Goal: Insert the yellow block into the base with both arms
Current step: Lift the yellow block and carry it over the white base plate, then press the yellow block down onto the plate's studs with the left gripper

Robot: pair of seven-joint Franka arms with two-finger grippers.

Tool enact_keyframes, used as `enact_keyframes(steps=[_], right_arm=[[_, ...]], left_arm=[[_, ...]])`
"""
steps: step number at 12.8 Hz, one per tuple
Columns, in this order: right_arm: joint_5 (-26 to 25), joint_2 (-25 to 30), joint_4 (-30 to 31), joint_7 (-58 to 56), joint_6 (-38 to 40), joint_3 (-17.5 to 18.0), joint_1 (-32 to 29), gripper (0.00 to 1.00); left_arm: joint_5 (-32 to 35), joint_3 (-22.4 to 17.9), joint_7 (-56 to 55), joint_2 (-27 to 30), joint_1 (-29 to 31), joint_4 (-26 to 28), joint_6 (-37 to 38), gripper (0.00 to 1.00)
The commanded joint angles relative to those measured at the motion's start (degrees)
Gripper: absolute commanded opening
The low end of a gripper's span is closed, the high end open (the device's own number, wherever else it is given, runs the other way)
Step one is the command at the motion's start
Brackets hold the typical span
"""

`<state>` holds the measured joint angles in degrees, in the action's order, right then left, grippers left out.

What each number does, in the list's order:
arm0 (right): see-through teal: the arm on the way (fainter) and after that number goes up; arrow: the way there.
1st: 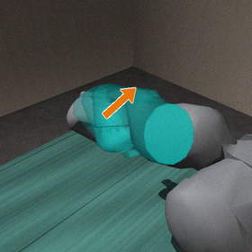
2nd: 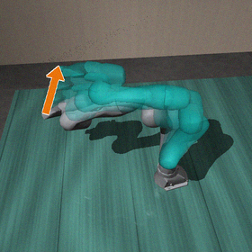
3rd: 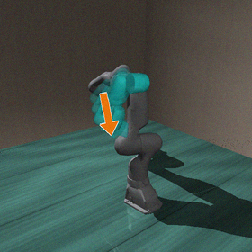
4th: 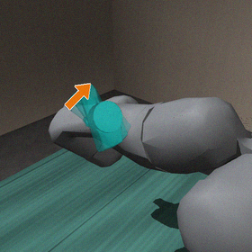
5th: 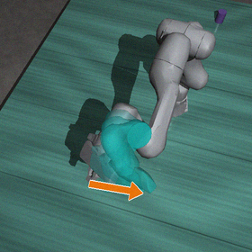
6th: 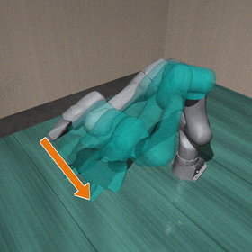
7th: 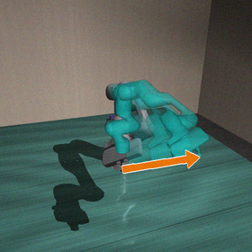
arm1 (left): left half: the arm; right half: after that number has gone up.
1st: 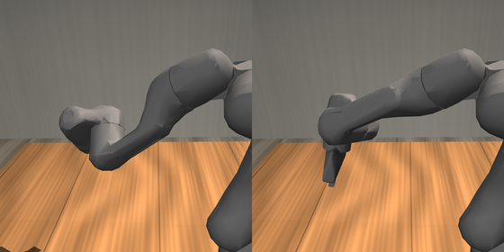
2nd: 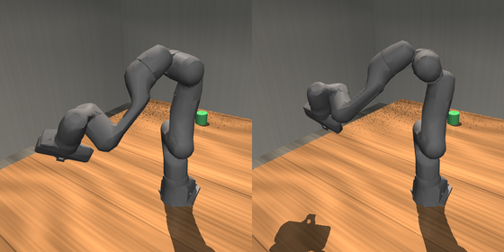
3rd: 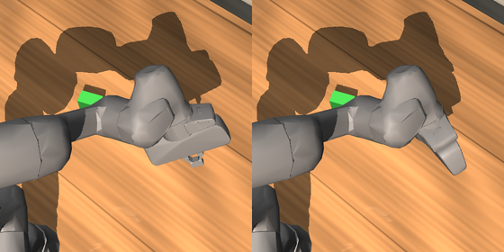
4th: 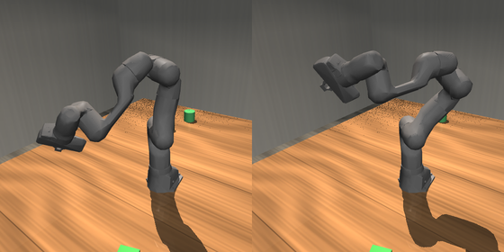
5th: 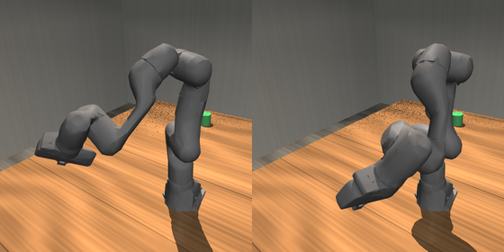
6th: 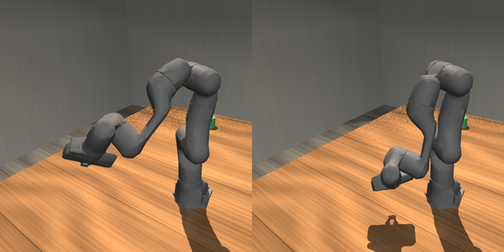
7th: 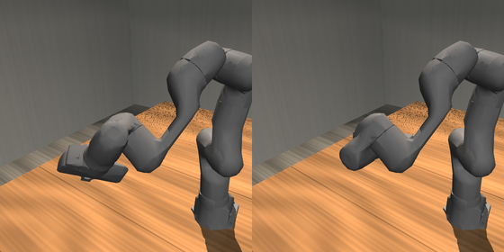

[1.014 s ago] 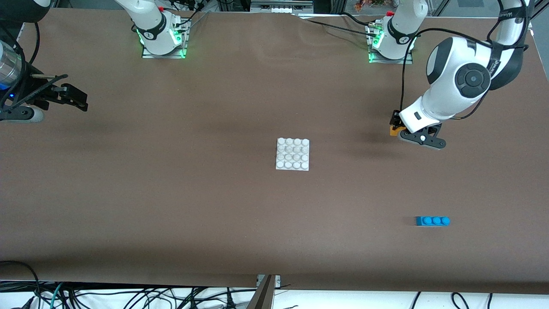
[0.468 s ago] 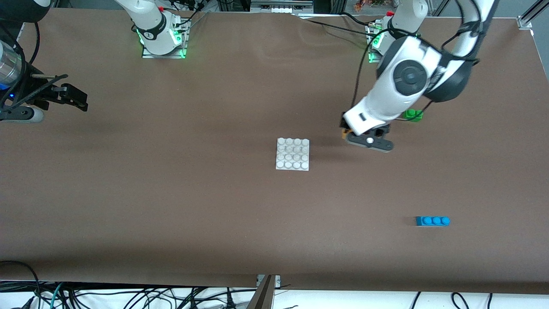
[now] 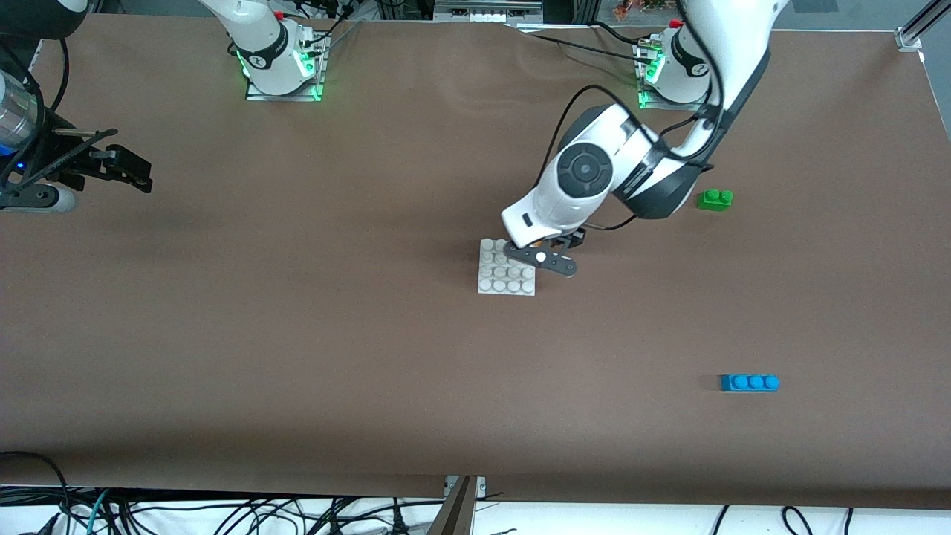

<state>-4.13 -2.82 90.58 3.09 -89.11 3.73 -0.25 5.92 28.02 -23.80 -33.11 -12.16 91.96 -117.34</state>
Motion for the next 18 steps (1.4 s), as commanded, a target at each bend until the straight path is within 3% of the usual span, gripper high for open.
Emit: enact_keyframes(steps=[1,5,18], right_arm=[[0.2,-0.7,-1.4,-0.7,1.0,0.1,-0.5,1.0],[0.2,-0.7,-1.4,-0.7,1.0,0.1,-0.5,1.0],[0.2,-0.7,-1.4,-0.6,1.0,0.2,-0.4,1.0]], left_arm=[[2.9,-0.9,-4.4,-4.6,-2.9,-3.5,-4.4,0.54],[10.4,-1.2,-12.1,-8.1,-5.7,-3.5,-7.5,0.54],[13.6,-1.7,-14.0,-10.4,-6.3,-3.4,-8.7,0.53]])
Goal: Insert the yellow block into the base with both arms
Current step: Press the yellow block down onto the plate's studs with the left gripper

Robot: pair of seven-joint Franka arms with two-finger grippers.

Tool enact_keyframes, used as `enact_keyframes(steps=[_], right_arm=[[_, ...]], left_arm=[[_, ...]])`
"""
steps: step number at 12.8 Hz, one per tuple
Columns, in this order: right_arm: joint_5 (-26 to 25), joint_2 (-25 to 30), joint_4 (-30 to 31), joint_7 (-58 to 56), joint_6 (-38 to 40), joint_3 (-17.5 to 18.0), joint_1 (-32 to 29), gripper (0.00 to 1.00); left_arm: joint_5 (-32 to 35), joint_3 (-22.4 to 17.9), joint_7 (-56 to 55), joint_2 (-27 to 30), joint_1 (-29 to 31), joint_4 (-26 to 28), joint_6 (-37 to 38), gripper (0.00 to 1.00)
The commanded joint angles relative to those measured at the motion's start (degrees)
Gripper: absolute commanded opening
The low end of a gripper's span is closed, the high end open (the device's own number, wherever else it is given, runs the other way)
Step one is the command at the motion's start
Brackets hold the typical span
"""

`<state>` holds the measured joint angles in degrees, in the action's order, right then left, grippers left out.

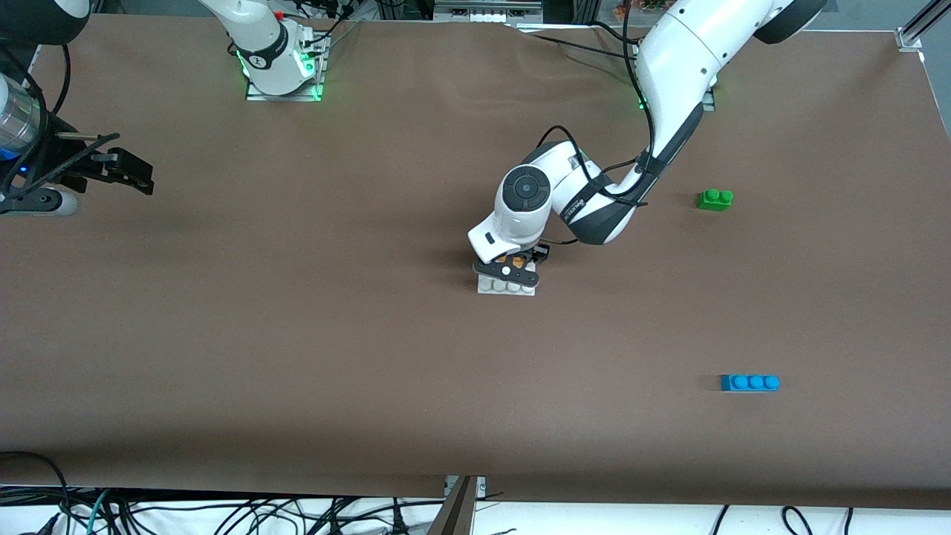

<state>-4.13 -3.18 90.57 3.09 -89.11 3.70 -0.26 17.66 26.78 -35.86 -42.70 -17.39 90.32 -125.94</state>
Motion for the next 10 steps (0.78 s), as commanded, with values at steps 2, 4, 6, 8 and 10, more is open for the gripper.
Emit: enact_keyframes(steps=[2,4,6,8,10], right_arm=[[0.2,-0.3,-1.4,-0.6,1.0,0.3,-0.4,1.0],[0.2,-0.3,-1.4,-0.6,1.0,0.3,-0.4,1.0],[0.2,-0.3,-1.4,-0.6,1.0,0.3,-0.4,1.0],[0.2,-0.3,-1.4,-0.6,1.0,0.3,-0.4,1.0],[0.2,-0.3,-1.4,-0.6,1.0,0.3,-0.4,1.0]], left_arm=[[1.8,-0.5,-2.1,-0.8,-1.1,-1.7,-0.1,0.53],[1.8,-0.5,-2.1,-0.8,-1.7,-1.7,-0.1,0.52],[1.6,-0.5,-2.4,-0.8,-1.9,-1.6,-0.1,0.52],[1.8,-0.5,-2.3,-0.9,-1.9,-1.3,0.0,0.52],[1.9,-0.5,-2.2,-1.2,-1.9,-1.5,-0.1,0.52]])
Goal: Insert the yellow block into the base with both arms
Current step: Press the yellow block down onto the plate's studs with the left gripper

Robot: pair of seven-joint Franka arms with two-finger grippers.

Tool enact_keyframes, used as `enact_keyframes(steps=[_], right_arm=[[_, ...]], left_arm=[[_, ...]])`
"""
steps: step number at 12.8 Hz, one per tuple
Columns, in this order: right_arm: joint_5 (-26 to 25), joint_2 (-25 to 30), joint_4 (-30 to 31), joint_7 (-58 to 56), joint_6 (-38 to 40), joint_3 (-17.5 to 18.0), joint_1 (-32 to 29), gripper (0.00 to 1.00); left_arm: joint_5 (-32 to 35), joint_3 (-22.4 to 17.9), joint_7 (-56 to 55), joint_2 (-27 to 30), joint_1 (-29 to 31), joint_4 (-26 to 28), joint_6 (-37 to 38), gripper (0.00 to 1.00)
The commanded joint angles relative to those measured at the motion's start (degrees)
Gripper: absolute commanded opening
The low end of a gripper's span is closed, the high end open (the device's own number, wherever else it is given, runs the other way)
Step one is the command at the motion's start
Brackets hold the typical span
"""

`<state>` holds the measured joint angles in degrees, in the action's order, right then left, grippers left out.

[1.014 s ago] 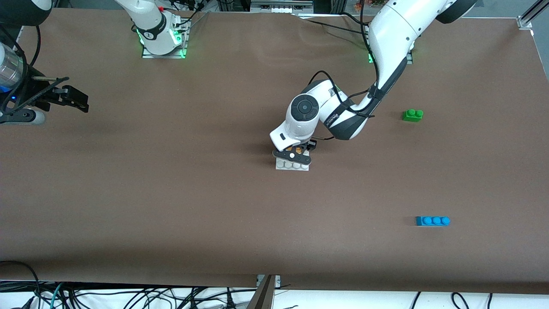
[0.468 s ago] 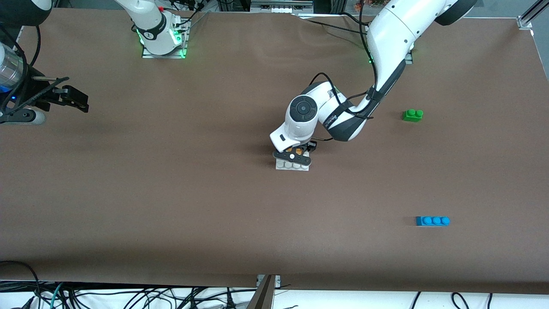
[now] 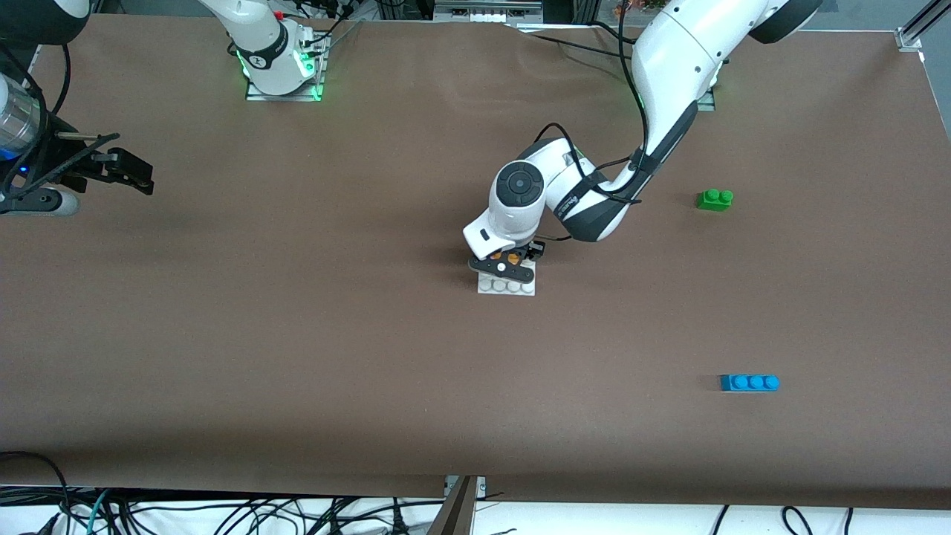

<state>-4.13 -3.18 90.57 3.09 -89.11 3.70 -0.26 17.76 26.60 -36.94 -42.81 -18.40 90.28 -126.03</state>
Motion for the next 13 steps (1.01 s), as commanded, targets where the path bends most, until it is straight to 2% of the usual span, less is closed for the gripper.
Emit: enact_keyframes(steps=[1,7,8,9,11,13], right_arm=[[0.2,-0.3,-1.4,-0.6,1.0,0.3,-0.4,1.0],[0.2,-0.3,-1.4,-0.6,1.0,0.3,-0.4,1.0],[0.2,-0.3,-1.4,-0.6,1.0,0.3,-0.4,1.0],[0.2,-0.3,-1.4,-0.6,1.0,0.3,-0.4,1.0],[0.2,-0.3,-1.4,-0.6,1.0,0.3,-0.4,1.0],[0.2,-0.3,-1.4,-0.6,1.0,0.3,-0.4,1.0]], left_arm=[[1.8,-0.3,-1.1,-1.2,-0.8,-1.4,0.0,0.52],[2.2,-0.4,-1.1,-1.9,-1.2,-1.4,0.0,0.53],[2.2,-0.3,-1.2,-1.8,-1.2,-1.4,0.1,0.68],[2.2,-0.3,-1.0,-1.5,-1.0,-1.5,0.7,1.0],[2.0,-0.1,-0.8,0.4,-0.5,-1.6,3.3,1.0],[1.0,0.3,-0.4,4.6,0.7,-1.9,9.2,1.0]])
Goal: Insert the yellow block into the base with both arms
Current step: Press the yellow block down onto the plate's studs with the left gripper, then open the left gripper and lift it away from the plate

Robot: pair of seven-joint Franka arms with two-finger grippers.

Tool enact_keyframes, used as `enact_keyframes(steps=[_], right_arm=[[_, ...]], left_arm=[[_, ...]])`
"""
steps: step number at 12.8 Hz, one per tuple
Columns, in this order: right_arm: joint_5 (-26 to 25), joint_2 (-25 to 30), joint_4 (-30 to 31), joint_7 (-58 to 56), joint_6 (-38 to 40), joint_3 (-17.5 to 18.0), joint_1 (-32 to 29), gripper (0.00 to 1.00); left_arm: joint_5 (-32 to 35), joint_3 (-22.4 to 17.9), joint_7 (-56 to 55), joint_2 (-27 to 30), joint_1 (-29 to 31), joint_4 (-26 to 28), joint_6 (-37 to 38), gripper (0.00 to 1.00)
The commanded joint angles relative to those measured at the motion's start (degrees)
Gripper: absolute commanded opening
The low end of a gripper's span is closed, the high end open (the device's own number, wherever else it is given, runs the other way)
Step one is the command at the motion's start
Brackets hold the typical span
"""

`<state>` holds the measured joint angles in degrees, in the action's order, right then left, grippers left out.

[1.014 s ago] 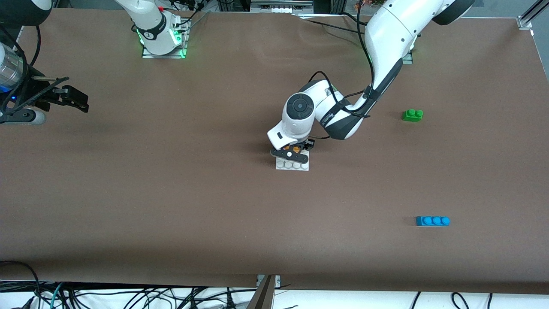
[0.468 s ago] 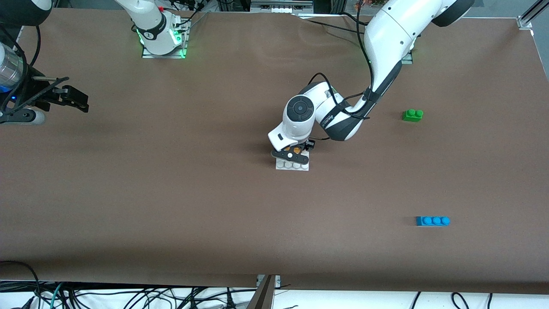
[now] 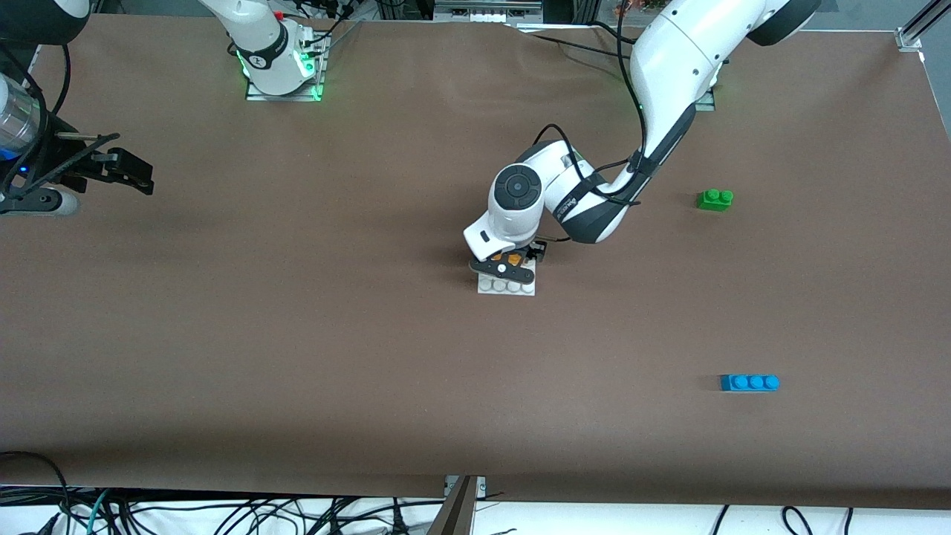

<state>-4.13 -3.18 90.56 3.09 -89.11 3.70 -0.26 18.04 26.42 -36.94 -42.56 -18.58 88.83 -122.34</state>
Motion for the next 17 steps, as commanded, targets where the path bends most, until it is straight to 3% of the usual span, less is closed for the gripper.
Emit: enact_keyframes(steps=[1,6,8,13,17], right_arm=[[0.2,-0.3,-1.4,-0.6,1.0,0.3,-0.4,1.0],[0.2,-0.3,-1.4,-0.5,1.0,0.3,-0.4,1.0],[0.2,-0.3,-1.5,-0.5,1.0,0.3,-0.3,1.0],[0.2,-0.3,-1.6,-0.4,1.0,0.3,-0.3,1.0],[0.2,-0.3,-1.6,-0.3,1.0,0.3,-0.3,1.0]], left_arm=[[-0.9,0.6,-0.4,6.5,1.2,-0.5,8.2,1.0],[-7.3,0.9,1.9,13.9,5.6,-0.8,15.7,1.0],[-10.9,0.6,9.4,16.7,10.2,-1.6,18.3,1.0],[-11.7,0.6,25.1,26.0,20.4,-2.7,23.6,1.0],[-11.6,-0.4,25.5,26.2,24.3,-7.0,25.0,1.0]])
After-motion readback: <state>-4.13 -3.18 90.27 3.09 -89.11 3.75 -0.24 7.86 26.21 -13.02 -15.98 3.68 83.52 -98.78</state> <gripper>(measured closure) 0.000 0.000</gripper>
